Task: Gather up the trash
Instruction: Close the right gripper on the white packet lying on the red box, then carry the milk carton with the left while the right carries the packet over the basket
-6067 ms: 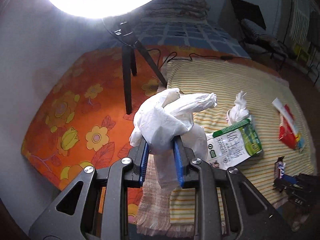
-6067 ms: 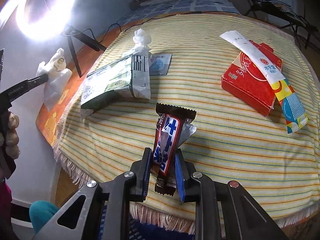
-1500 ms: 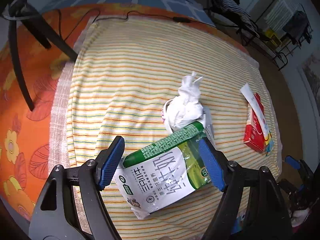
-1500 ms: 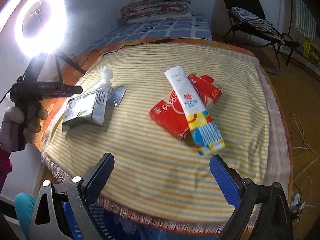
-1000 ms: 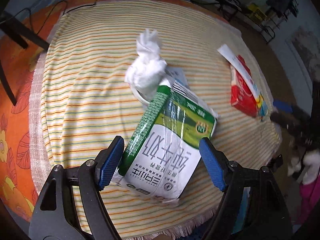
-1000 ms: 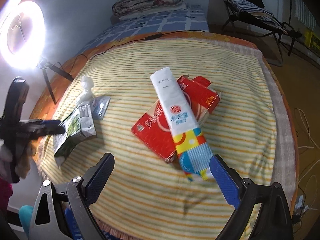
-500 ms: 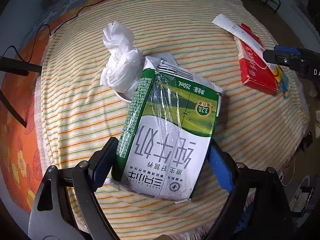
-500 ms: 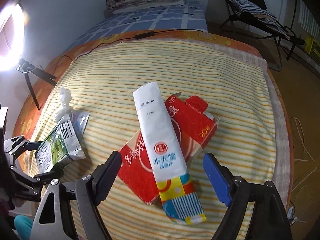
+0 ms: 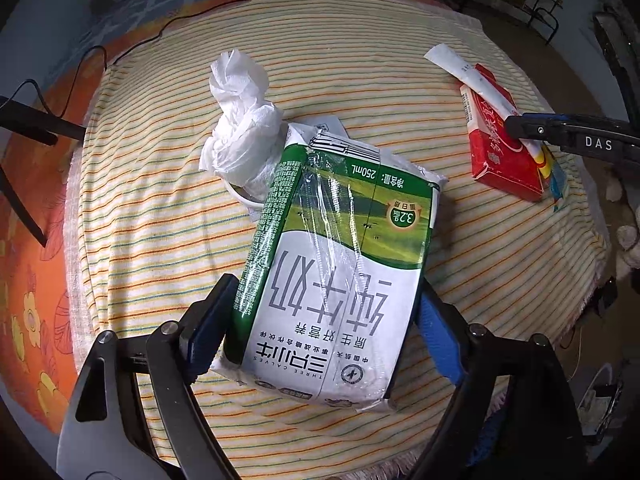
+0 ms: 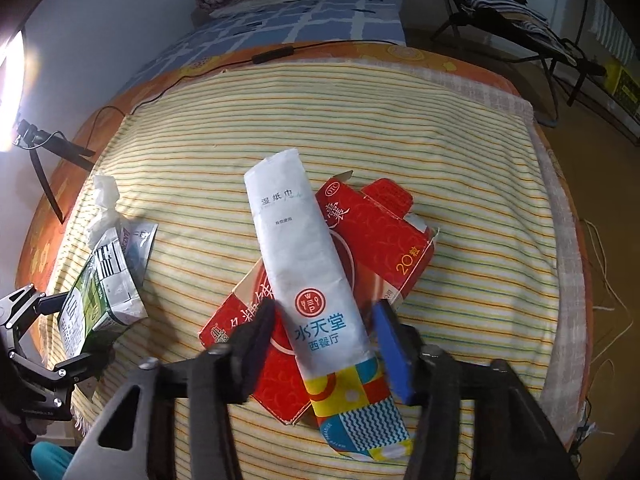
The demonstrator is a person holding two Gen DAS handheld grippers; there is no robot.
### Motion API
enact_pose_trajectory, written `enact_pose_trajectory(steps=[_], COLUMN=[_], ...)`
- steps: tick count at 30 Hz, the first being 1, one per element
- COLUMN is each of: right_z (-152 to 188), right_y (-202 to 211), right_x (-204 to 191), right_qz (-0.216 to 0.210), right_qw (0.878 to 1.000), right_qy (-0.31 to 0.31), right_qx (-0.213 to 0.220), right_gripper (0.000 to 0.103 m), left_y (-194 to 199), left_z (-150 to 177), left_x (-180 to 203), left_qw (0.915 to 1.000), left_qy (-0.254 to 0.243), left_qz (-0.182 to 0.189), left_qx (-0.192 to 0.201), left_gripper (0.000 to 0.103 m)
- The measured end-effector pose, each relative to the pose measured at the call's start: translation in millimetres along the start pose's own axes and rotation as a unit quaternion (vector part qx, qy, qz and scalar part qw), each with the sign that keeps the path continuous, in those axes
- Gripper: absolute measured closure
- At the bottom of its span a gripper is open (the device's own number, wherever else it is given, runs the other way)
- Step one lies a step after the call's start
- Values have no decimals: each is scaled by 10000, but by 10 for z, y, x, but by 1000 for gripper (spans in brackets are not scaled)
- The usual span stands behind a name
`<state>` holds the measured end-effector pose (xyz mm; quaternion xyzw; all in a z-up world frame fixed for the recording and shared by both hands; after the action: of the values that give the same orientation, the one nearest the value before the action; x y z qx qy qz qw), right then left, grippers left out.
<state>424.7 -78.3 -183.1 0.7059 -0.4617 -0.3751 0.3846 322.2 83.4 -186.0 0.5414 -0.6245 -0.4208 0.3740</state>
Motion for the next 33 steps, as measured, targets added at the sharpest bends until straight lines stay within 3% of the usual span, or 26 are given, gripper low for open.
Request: enact_pose_trajectory(steps=[2,7,23,33], right_z=[20,75,452,788], right_y=[19,76,423,751], right_x=[1,22,28,-181], right_qz=[-72,-194,-509,-837], right_qw=[10000,9998,9983,9955], right_qy=[19,-56,-30,149], right_qx=[-6,56,287,424], right_gripper=[68,74,77,77], left_y=[23,127,473,810], left_z=[23,116,686,1064], left_x=[19,75,102,174], left_qw=[10000,9998,9989,9969], left_qy=[35,69,142,423], left_qz=[44,128,124,370], left_qx=[26,126,438,558], left_gripper=[16,17,21,21])
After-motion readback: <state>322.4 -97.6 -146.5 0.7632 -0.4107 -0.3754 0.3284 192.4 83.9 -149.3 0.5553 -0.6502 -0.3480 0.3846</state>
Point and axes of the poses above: each gripper's, at about its wrist camera, not at the fingertips, and y roughly against the way its jaws point, x to its right, z to its underside, the point moved 2 cm from there along -y, roughly the way its jaws point, and after that the axes turned 3 degrees about -y, right-handed, at the moved point
